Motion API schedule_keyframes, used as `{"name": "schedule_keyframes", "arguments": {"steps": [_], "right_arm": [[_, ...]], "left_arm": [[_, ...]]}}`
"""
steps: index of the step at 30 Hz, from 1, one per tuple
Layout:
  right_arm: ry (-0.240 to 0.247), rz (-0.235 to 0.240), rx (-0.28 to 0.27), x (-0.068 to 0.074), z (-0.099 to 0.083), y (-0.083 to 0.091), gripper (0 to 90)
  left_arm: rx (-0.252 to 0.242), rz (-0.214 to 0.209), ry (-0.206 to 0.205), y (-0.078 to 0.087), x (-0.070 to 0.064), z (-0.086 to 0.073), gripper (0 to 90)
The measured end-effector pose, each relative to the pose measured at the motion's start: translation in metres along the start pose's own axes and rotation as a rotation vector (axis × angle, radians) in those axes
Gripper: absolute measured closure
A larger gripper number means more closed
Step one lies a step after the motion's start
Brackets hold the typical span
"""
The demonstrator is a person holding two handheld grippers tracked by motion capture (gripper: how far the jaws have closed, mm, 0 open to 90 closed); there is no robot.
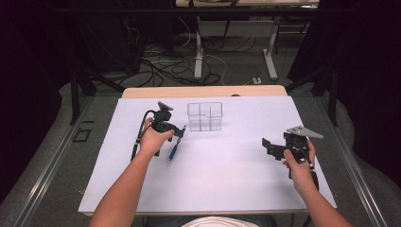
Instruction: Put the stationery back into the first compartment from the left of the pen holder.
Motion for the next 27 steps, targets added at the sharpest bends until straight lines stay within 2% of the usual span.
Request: {"name": "schedule_keyframes", "arguments": {"steps": [5,9,11,13,19,20,21,22,26,27], "right_arm": [[-0.002,-0.003,0.001,-0.001,0.000,0.000,7.3],[-0.001,-0.002,0.000,-0.001,0.000,0.000,7.3],[-0.003,-0.004,0.001,-0.001,0.000,0.001,7.3],[-0.003,-0.003,0.001,-0.001,0.000,0.001,7.3],[0.000,-0.004,0.002,-0.001,-0.001,0.001,7.3],[0.001,-0.003,0.002,-0.001,-0.001,0.001,7.3],[0.002,-0.002,0.002,-0.001,-0.001,0.001,7.3],[0.001,-0.002,0.002,0.000,-0.001,0.001,7.3],[0.001,-0.003,0.003,-0.001,-0.001,0.000,7.3],[0.002,-0.003,0.003,-0.001,-0.001,0.000,7.3]], "left_arm": [[-0.055,-0.017,0.020,0.006,-0.001,0.006,79.9],[-0.138,-0.025,0.042,0.012,-0.003,0.012,79.9],[-0.211,-0.032,0.058,0.016,-0.004,0.017,79.9],[-0.246,-0.038,0.062,0.020,-0.004,0.020,79.9],[-0.356,-0.036,0.043,0.031,-0.005,0.030,79.9],[-0.387,-0.032,0.051,0.032,-0.005,0.033,79.9],[-0.394,-0.037,0.047,0.035,-0.006,0.034,79.9],[-0.427,-0.029,0.042,0.036,-0.006,0.038,79.9],[-0.499,-0.033,0.028,0.048,-0.009,0.047,79.9],[-0.535,-0.031,0.030,0.050,-0.011,0.051,80.0]]}}
Point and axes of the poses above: each handheld gripper's, and its own axes: y roughly backward along the jaws, z roughly out of its top, x roughly to its left, the point moved 9 cm from there along -y, roughly forward along the jaws, and after that the axes turned 3 degrees about -x, right-handed, at the moved point
